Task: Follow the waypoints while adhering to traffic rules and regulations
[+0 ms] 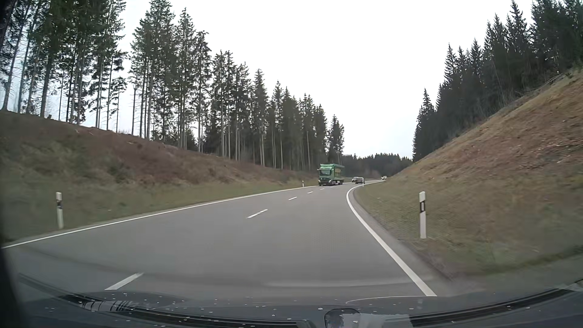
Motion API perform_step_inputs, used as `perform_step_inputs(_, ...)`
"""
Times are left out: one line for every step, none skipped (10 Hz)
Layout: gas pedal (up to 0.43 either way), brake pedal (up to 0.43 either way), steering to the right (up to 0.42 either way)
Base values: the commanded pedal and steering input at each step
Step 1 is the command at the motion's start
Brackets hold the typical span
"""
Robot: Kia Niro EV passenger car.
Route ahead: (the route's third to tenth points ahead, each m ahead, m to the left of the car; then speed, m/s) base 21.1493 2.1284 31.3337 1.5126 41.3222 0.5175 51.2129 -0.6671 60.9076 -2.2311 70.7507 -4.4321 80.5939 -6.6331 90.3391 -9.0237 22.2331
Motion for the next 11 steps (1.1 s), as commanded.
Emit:
perform_step_inputs(0.197,0.0,0.012)
perform_step_inputs(0.197,0.0,0.013)
perform_step_inputs(0.209,0.0,0.014)
perform_step_inputs(0.209,0.0,0.014)
perform_step_inputs(0.209,0.0,0.014)
perform_step_inputs(0.209,0.0,0.015)
perform_step_inputs(0.209,0.0,0.015)
perform_step_inputs(0.209,0.0,0.015)
perform_step_inputs(0.209,0.0,0.015)
perform_step_inputs(0.209,0.0,0.015)
perform_step_inputs(0.209,0.0,0.015)
